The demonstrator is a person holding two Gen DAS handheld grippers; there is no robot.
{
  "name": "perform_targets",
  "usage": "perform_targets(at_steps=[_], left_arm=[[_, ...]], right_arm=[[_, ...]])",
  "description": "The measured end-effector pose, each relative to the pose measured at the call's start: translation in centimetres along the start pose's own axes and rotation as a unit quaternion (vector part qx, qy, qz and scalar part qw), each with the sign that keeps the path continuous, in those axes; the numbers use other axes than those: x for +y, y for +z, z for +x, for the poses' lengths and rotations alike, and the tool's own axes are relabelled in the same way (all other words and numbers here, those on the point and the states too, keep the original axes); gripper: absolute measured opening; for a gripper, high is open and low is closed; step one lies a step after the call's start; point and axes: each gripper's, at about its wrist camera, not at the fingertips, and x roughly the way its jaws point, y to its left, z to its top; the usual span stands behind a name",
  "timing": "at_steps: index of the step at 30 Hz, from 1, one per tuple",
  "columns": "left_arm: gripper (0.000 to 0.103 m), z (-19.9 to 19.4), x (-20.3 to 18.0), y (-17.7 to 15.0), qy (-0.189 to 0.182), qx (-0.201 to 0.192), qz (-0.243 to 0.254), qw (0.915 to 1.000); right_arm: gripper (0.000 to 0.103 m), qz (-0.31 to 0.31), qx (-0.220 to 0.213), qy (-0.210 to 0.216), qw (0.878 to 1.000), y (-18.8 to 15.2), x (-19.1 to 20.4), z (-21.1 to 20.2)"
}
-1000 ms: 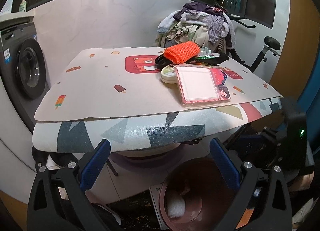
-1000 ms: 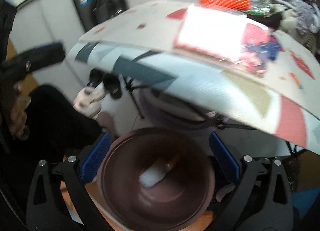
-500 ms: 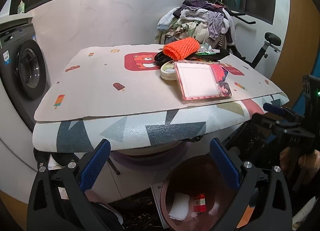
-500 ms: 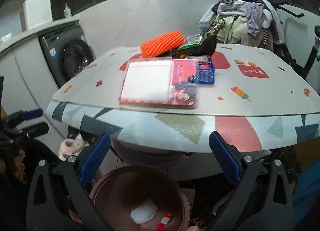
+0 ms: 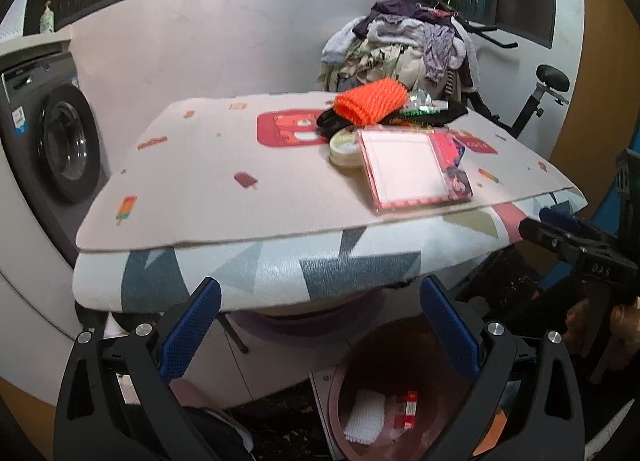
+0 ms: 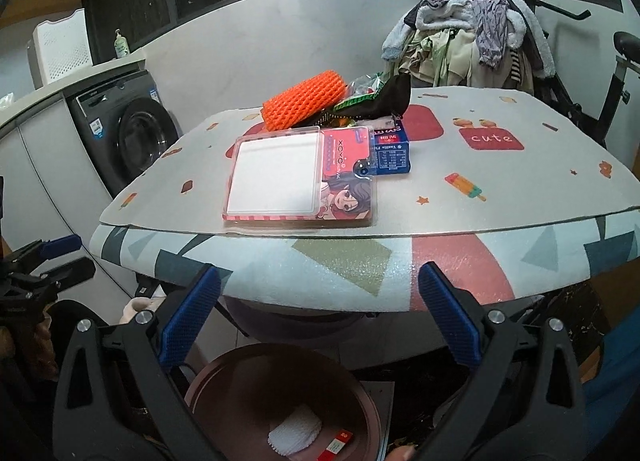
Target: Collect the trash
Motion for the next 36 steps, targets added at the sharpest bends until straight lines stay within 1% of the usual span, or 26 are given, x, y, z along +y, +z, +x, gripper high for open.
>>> perform_targets(at_steps=[2, 3, 5, 6, 9, 12, 14, 17, 18, 19, 20, 21, 23, 25, 27, 28, 30, 32, 35, 36], left_arm=[[0.097, -0.3, -0.1, 0.4, 0.006, -0.019, 0.005, 0.9998], [0.097, -0.5, -0.1, 0.7, 0.018, -0.03, 0.011, 0.9993], [0.097, -0.6, -0.3, 1.2, 0.036, -0.042, 0.023, 0.9982], [0.097, -0.6, -0.3, 1.7, 0.033, -0.044, 0.025, 0.9982], [0.097, -0.2, 0.3, 3.1, 0.014, -0.044, 0.009, 0.9989], [0.097, 0.4, 0.6, 4.3, 0.001, -0.041, -0.002, 0.9991], [0.097, 1.2, 1.0, 5.2, -0.036, -0.03, -0.022, 0.9987], [0.097, 2.9, 1.1, 6.1, -0.048, 0.002, -0.039, 0.9981], [0.097, 3.6, 1.1, 6.4, -0.061, 0.012, -0.044, 0.9971], [0.097, 4.1, 1.1, 6.7, -0.079, 0.017, -0.051, 0.9954], [0.097, 4.7, 0.9, 7.0, -0.09, 0.018, -0.054, 0.9944], [0.097, 5.2, 0.6, 7.4, -0.09, 0.021, -0.052, 0.9944], [0.091, 6.2, 0.2, 8.0, -0.095, 0.028, -0.052, 0.9937], [0.072, 7.9, -0.1, 8.7, -0.12, 0.046, -0.061, 0.9899], [0.065, 9.7, -0.2, 9.2, -0.147, 0.066, -0.08, 0.9836], [0.065, 10.8, -0.3, 9.2, -0.167, 0.074, -0.094, 0.9786], [0.065, 12.7, -0.3, 9.4, -0.193, 0.086, -0.111, 0.971], [0.065, 14.0, -0.2, 9.4, -0.201, 0.094, -0.122, 0.9674], [0.065, 16.6, 0.4, 9.6, -0.214, 0.113, -0.148, 0.9591], [0.065, 17.3, 0.4, 9.7, -0.209, 0.12, -0.148, 0.9591]], right_arm=[[0.097, 0.001, 0.008, -0.004, 1.0, 0.1, -0.1, 0.1], [0.097, 0.001, 0.013, -0.007, 1.0, 0.2, -0.2, 0.3], [0.097, 0.004, 0.045, -0.012, 0.999, 0.5, -0.6, 1.0], [0.097, 0.01, 0.056, -0.014, 0.998, 0.7, -0.9, 1.3], [0.097, 0.026, 0.061, -0.021, 0.998, 1.2, -2.0, 1.5], [0.097, 0.021, 0.056, -0.028, 0.998, 2.1, -2.7, 1.4], [0.097, 0.016, 0.051, -0.031, 0.998, 2.9, -3.1, 1.4], [0.097, 0.01, 0.042, -0.041, 0.998, 3.8, -3.7, 1.5], [0.097, 0.008, 0.04, -0.044, 0.998, 4.3, -3.9, 1.7], [0.097, 0.007, 0.039, -0.046, 0.998, 4.5, -4.0, 1.8], [0.097, 0.003, 0.038, -0.051, 0.998, 5.0, -4.1, 2.0], [0.097, -0.001, 0.037, -0.055, 0.998, 5.3, -4.2, 2.2], [0.097, -0.009, 0.036, -0.064, 0.997, 5.8, -4.4, 2.7], [0.097, -0.012, 0.037, -0.068, 0.997, 6.2, -4.7, 3.3], [0.097, -0.009, 0.042, -0.07, 0.997, 6.5, -5.0, 3.9], [0.097, -0.008, 0.043, -0.07, 0.997, 6.6, -5.2, 4.2], [0.097, -0.005, 0.046, -0.071, 0.996, 6.5, -5.5, 4.6], [0.097, -0.004, 0.05, -0.072, 0.996, 6.4, -5.9, 5.0], [0.097, 0.001, 0.056, -0.074, 0.996, 6.5, -6.6, 5.6], [0.097, 0.004, 0.056, -0.074, 0.996, 6.5, -6.8, 5.7]])
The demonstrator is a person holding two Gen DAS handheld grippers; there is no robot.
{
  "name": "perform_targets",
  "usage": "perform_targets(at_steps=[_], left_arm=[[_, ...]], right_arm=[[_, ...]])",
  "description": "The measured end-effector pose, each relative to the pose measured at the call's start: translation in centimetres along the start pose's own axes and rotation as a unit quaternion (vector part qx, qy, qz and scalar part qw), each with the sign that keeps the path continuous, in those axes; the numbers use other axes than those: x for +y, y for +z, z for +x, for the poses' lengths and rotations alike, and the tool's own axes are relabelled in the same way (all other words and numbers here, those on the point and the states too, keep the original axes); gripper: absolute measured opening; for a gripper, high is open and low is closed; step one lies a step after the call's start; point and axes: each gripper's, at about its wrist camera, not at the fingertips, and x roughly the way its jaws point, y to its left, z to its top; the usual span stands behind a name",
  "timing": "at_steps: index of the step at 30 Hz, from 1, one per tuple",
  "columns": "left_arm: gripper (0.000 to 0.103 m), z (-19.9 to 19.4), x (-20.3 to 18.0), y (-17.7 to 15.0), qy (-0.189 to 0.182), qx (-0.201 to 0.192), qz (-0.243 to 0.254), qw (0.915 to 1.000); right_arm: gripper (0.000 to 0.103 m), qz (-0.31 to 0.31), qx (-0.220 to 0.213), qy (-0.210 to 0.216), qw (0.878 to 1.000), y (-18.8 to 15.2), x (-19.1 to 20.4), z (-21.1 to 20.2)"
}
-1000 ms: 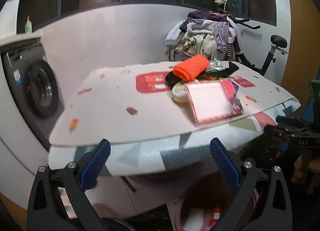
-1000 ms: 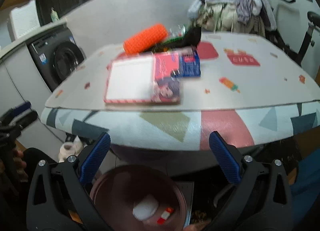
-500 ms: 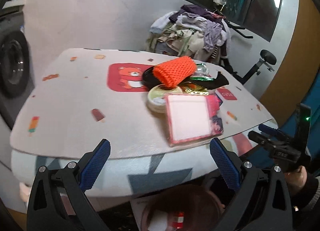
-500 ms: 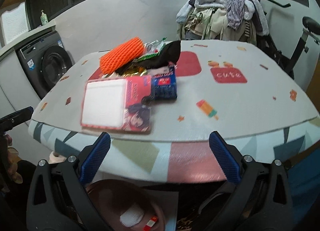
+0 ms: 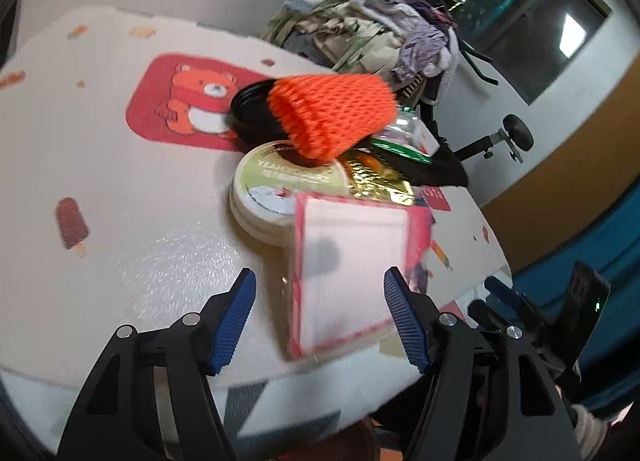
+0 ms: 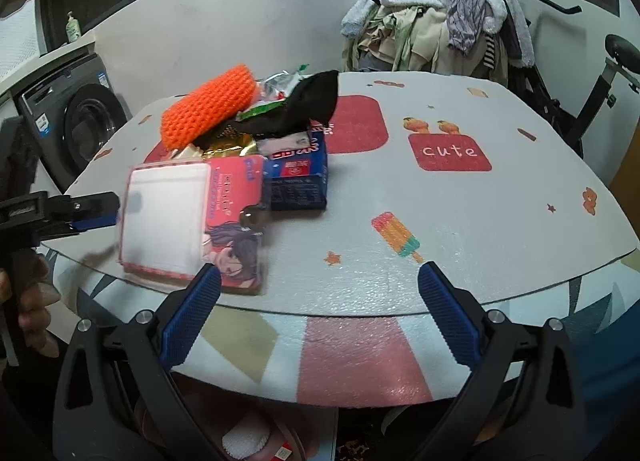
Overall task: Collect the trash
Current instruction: 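Grasp the clear pink card holder with the left gripper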
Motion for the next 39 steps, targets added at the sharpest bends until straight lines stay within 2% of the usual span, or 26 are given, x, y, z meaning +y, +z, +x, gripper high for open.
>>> perform_targets(at_steps=[4, 8, 14, 19, 25, 30, 32, 39], left_arm=[[0.065, 1.7, 0.6, 0.7, -0.006, 0.024, -0.007, 0.9997], [0.062, 2.3, 1.3, 0.5, -0.028, 0.024, -0.023, 0.999], [0.036, 2.2, 1.3, 0.3, -0.067, 0.025, -0.031, 0.997], [0.022, -1.0, -1.1, 0.7, -0.094, -0.001, 0.006, 0.9955], [0.019, -6.9, -3.8, 2.2, -0.109, -0.044, 0.051, 0.9918], [0.019, -11.7, -4.3, 3.0, -0.077, -0.073, 0.072, 0.9917], [0.019, -13.5, -3.7, 3.0, -0.047, -0.088, 0.073, 0.9923], [0.019, -17.5, 1.3, 2.6, 0.019, -0.115, 0.025, 0.9929]], right_arm=[[0.097, 0.012, -0.009, 0.007, 1.0, 0.9, -0.9, 0.3], [0.097, 0.015, -0.016, 0.014, 1.0, 1.8, -1.0, 0.5], [0.097, 0.012, -0.018, 0.025, 0.999, 2.2, -0.4, 1.0], [0.097, 0.012, -0.02, 0.029, 0.999, 2.3, -0.2, 0.6], [0.097, 0.018, -0.032, 0.031, 0.999, 2.8, -0.5, -0.7], [0.097, 0.017, -0.041, 0.038, 0.998, 3.0, -0.2, -1.7], [0.097, 0.018, -0.041, 0.044, 0.998, 3.0, 0.2, -2.0], [0.097, -0.024, -0.025, 0.068, 0.997, 3.4, 3.9, -0.9]])
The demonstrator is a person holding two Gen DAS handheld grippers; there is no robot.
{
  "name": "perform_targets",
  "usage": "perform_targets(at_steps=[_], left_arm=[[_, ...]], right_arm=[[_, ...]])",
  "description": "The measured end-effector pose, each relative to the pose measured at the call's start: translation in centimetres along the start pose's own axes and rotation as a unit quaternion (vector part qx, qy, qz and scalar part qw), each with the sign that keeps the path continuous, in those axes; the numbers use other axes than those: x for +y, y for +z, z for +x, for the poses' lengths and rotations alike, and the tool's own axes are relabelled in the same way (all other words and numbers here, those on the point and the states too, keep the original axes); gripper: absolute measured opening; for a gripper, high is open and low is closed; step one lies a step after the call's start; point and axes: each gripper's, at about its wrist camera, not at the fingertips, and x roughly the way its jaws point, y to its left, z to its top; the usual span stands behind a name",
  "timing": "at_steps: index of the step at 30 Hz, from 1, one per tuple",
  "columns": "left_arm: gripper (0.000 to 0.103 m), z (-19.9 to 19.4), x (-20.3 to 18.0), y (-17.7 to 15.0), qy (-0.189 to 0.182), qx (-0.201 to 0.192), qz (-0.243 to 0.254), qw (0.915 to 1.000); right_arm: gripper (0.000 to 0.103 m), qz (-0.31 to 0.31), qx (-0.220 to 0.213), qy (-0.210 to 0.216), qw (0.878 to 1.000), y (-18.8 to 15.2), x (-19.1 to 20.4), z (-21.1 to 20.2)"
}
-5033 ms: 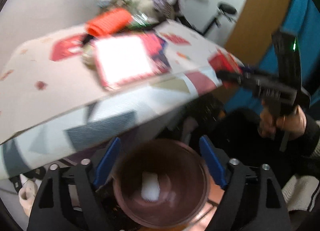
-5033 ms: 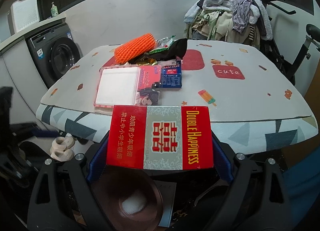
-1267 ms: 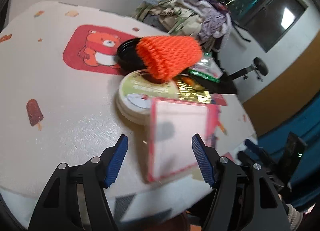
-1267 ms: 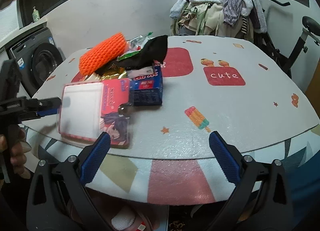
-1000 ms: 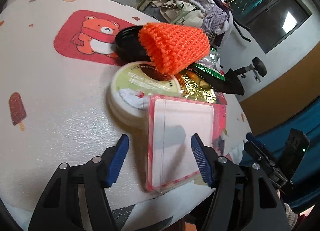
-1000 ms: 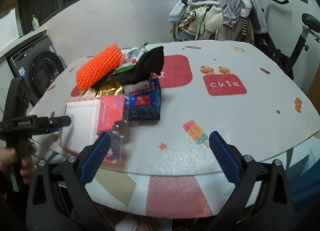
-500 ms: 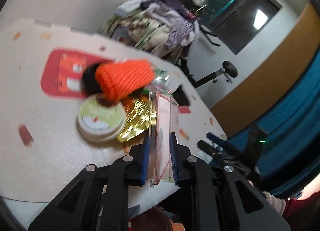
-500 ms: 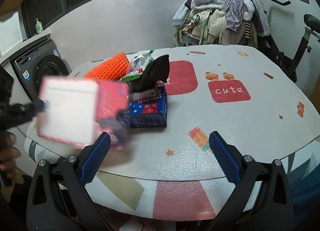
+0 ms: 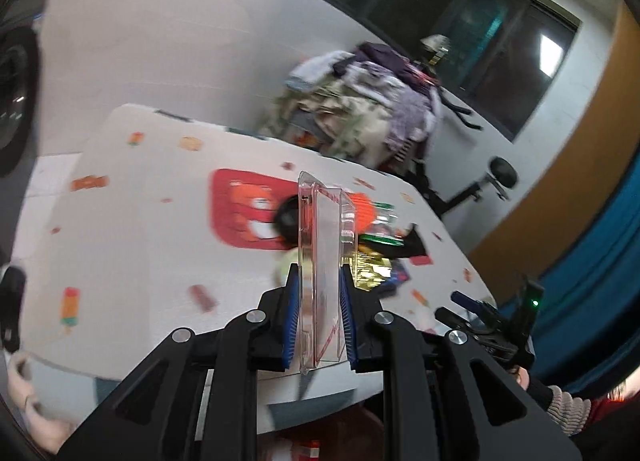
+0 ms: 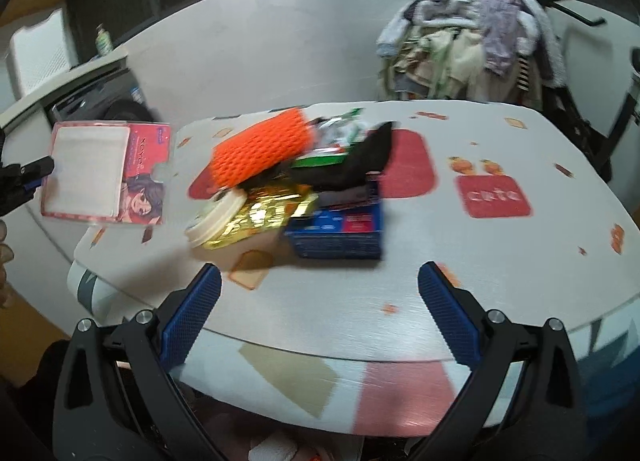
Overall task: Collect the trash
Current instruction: 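Grasp the clear pink card holder with the left gripper, then grasp the round YEAH YOGURT tub with the right gripper while the left holds the card holder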
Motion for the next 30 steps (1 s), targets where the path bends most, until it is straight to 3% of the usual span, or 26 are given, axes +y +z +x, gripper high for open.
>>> perform_targets(at_steps=[7, 14, 24, 26, 27, 30], left_arm=[[0.019, -1.9, 4.5, -0.7, 0.041, -0.016, -0.04, 0.9983], [0.019, -2.7, 7.0, -1.5, 0.056, -0.022, -0.057, 0.9966], [0.019, -2.5, 7.9, -2.0, 0.049, -0.025, -0.065, 0.9964], [0.019, -2.5, 7.8, -2.0, 0.048, -0.025, -0.065, 0.9965], [0.019, -2.5, 7.8, -2.0, 0.047, -0.026, -0.065, 0.9965], [0.019, -2.6, 7.8, -2.0, 0.047, -0.029, -0.066, 0.9963]], right_arm=[[0.097, -0.086, 0.023, 0.026, 0.996, 2.0, 6.4, 4.7], [0.097, -0.196, 0.073, 0.011, 0.978, 4.0, 12.4, 11.6], [0.097, -0.222, 0.137, -0.033, 0.965, 4.9, 14.3, 18.0], [0.096, -0.216, 0.139, -0.024, 0.966, 4.9, 14.2, 18.3], [0.088, -0.215, 0.141, -0.017, 0.966, 5.0, 14.2, 18.2], [0.087, -0.223, 0.139, 0.0, 0.965, 4.8, 14.6, 17.7]])
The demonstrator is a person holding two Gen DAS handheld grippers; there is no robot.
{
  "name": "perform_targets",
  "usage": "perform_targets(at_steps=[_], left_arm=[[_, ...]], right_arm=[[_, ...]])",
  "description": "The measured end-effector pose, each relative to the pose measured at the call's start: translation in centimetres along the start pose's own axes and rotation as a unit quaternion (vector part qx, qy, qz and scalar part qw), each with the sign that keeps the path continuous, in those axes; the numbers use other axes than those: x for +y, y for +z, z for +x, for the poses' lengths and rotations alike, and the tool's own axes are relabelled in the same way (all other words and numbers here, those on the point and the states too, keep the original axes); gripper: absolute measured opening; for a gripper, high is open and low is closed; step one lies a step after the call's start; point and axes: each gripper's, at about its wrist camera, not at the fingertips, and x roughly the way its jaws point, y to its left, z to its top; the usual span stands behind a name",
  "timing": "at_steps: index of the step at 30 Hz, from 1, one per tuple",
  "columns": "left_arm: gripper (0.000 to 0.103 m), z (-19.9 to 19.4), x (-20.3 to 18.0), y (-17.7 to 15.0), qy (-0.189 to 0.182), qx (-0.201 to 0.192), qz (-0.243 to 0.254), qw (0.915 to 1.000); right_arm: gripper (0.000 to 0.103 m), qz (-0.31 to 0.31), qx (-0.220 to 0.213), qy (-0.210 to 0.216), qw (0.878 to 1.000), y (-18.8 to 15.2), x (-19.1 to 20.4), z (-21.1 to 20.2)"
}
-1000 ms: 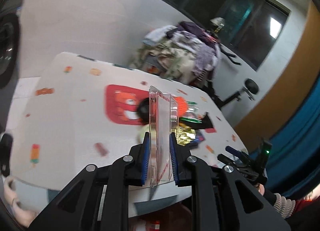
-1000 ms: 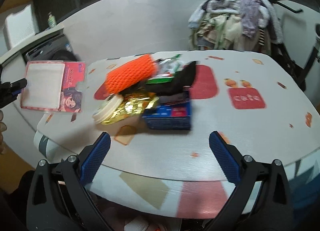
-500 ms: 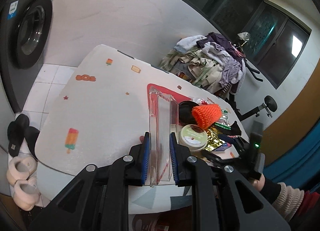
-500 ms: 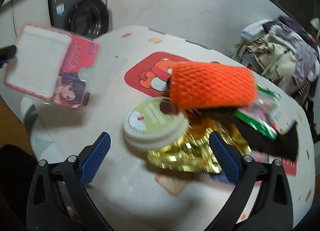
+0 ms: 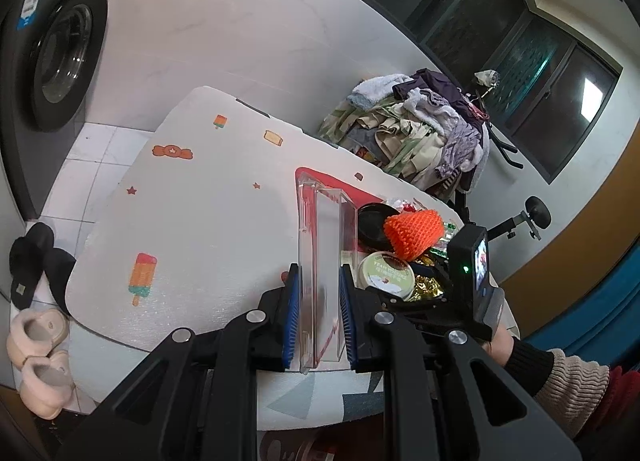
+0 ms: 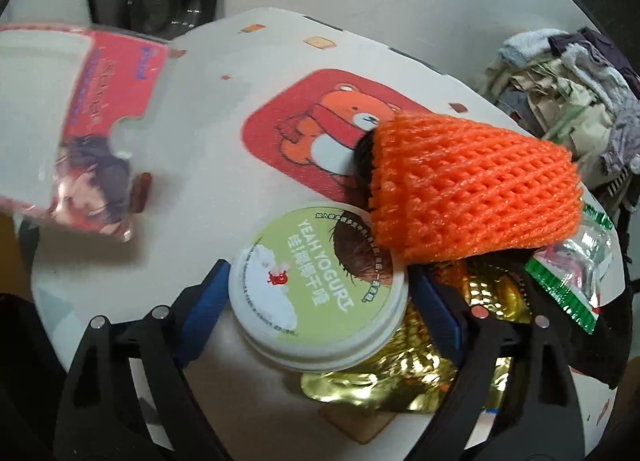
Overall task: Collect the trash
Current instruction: 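Grasp the round YEAH YOGURT tub with the right gripper while the left holds the card holder, then carry the card holder down into the brown bin and open the left gripper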
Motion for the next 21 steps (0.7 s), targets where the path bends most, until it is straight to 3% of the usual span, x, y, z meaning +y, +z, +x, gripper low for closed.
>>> perform_targets(at_steps=[10, 21], left_arm=[[0.019, -1.0, -0.8, -0.2, 0.006, -0.003, 0.009, 0.9999], [0.019, -2.4, -4.1, -1.7, -0.009, 0.011, 0.037, 0.9992]], right_arm=[[0.086, 0.026, -0.047, 0.071, 0.996, -1.6, 0.8, -4.6], [0.086, 0.074, -0.104, 0.072, 0.989, -5.6, -0.9, -11.4]])
